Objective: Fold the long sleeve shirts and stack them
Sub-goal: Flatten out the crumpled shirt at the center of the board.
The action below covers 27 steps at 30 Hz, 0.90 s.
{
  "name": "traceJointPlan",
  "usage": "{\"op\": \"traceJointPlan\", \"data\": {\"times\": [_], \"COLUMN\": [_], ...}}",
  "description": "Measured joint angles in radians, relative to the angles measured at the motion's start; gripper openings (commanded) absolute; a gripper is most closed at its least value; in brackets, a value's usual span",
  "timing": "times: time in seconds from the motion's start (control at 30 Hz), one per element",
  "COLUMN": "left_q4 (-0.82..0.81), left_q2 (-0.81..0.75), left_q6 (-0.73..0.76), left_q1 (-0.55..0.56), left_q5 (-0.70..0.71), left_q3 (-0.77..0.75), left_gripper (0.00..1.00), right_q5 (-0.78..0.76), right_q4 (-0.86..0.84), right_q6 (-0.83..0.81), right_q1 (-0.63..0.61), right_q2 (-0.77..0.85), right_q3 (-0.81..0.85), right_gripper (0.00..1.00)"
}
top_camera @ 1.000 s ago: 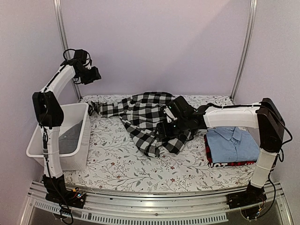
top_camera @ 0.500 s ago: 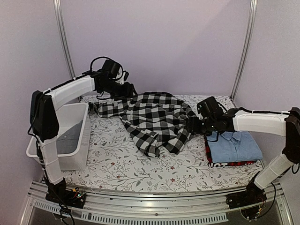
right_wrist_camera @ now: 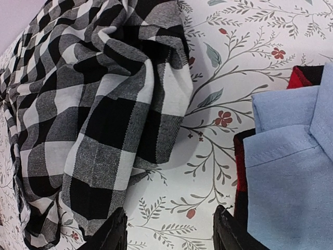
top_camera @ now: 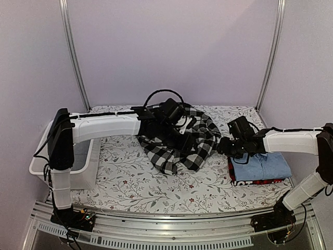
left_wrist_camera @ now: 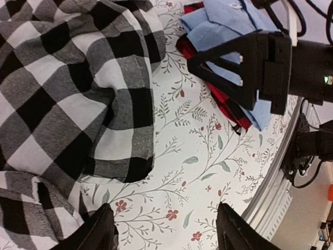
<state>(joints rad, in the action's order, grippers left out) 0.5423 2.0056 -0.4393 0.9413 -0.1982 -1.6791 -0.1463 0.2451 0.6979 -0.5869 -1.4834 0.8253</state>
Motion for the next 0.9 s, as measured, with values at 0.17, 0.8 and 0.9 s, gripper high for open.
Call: {"op": "traceJointPlan", "data": {"times": [0.17, 0.8, 0.9], "left_q4": [-0.007, 0.056, 0.066], "left_q2": [0.069, 0.367, 0.366], "left_q6": [0.000, 0.024, 0.020], "left_q1": [0.075, 0.124, 0.124], "left_q5": [0.019, 0.167, 0.188], "left_q3": [-0.003, -0.240, -0.240], "left_gripper": [0.70, 0.09, 0.00], "right_q5": [0.008, 0.051, 0.053], "right_q4": [-0.023, -0.077, -0.084], "right_q6": [0.010, 0.021, 0.021], "right_q1": [0.021, 0.021, 0.021], "right_q2": [0.013, 0.068, 0.068], "right_q3": [-0.033, -0.076, -0.076], "right_gripper": [0.56, 0.57, 0.57]}}
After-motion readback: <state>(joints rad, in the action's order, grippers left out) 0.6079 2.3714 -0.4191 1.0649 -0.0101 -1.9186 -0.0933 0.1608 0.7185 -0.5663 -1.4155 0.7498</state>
